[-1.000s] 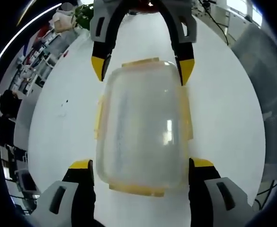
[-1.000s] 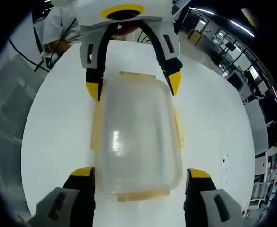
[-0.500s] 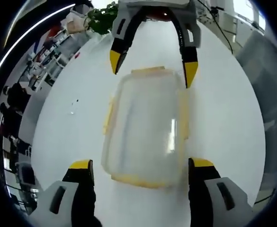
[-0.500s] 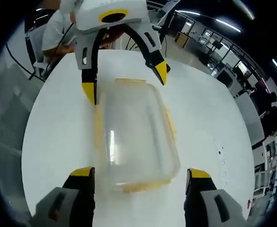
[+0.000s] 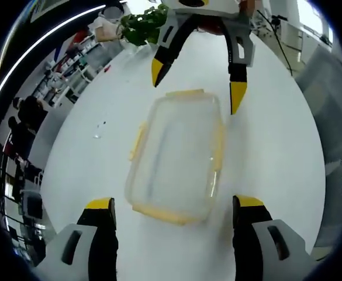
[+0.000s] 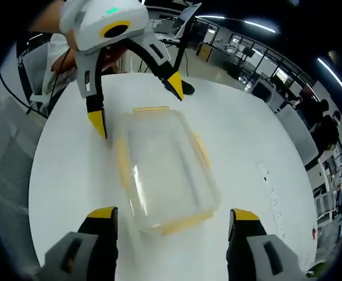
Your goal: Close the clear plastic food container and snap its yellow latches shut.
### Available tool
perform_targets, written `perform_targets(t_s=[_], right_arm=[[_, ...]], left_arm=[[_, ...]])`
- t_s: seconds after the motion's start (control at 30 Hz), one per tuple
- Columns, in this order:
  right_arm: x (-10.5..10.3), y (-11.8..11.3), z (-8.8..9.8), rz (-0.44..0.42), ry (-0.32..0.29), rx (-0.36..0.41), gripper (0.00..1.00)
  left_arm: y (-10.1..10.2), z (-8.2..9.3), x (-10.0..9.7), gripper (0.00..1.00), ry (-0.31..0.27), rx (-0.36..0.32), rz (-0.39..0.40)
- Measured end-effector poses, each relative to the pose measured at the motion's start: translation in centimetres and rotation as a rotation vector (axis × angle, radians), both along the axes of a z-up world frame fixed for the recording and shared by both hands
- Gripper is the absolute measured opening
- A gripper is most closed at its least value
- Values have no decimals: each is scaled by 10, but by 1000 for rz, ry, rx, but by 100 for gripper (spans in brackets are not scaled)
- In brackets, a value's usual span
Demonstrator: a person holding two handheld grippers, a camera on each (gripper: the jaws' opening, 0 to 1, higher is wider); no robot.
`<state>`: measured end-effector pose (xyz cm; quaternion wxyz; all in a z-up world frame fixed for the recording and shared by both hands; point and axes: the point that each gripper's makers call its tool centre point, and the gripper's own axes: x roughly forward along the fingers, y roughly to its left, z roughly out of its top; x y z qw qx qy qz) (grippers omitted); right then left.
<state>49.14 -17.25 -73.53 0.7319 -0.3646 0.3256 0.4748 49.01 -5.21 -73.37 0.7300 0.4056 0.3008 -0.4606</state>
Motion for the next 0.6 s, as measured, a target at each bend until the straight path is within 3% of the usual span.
perform_targets(t_s=[0.6], right_arm=[[-24,-6,-3,-88,-3,60,75]], left_arm=[[18,8,-24,79,-33,-56,85]])
